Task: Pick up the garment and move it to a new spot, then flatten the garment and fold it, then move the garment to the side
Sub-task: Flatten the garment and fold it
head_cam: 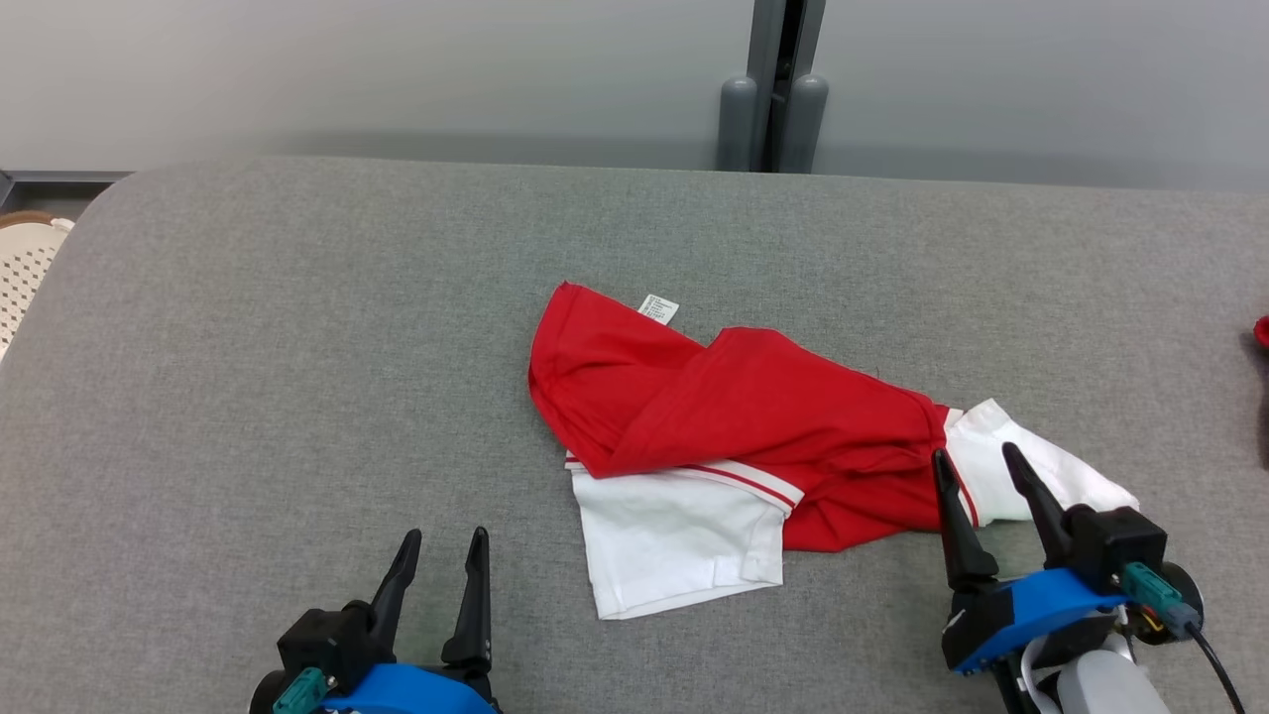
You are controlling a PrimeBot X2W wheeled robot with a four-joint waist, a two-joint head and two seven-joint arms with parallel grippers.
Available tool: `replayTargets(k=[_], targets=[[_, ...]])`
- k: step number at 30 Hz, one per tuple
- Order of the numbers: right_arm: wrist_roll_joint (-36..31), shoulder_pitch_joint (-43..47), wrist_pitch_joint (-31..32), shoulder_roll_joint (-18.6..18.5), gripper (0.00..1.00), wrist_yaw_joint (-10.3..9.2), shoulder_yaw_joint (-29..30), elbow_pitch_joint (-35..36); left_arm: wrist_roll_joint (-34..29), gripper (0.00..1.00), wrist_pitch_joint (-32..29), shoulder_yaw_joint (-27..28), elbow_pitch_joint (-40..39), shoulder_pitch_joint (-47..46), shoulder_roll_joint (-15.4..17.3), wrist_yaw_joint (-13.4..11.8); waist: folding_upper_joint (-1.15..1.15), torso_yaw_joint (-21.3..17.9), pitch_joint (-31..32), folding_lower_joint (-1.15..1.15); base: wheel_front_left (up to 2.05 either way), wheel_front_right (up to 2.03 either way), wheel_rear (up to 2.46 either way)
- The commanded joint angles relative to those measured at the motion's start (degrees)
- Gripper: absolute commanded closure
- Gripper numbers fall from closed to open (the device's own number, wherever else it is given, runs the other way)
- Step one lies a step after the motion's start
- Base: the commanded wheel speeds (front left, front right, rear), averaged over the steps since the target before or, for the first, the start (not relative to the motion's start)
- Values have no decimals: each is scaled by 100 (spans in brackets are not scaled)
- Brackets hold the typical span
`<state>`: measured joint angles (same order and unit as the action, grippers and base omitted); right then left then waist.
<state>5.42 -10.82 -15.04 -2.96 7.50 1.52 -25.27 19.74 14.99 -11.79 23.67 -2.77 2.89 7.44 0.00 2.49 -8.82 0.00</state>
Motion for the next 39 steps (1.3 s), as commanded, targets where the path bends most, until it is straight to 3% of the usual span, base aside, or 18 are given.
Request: replayTargets(k=[1,12,13,14,19,30,39], targets=[[72,-188,-17,0,0,-1,-98,-129,9,0,27,-9,-1,-48,1,8,0,22,-34,0,0,0,0],[263,-1051,-17,-6,0,-1,-448,-1321,25,0,28,-127,21,-224,1,8,0,227,-242,0,0,0,0],[295,-1112,-18,-10,36,-1,-513,-1334,24,0,28,-127,20,-239,1,8,0,247,-261,0,0,0,0],[346,-1156,-17,-9,100,-1,-550,-1328,24,0,28,-123,21,-239,1,8,0,261,-275,0,0,0,0],[591,-1284,-18,-9,100,-1,-811,-1038,16,0,28,-100,33,-216,1,8,0,302,-306,0,0,0,0],[1221,-1985,-17,0,100,-1,-1482,308,10,0,28,-88,65,-193,1,8,0,210,-202,0,0,0,0],[1071,-2734,-17,-105,100,-1,-1153,306,153,0,28,-264,93,-123,2,8,0,307,-27,0,0,0,0]])
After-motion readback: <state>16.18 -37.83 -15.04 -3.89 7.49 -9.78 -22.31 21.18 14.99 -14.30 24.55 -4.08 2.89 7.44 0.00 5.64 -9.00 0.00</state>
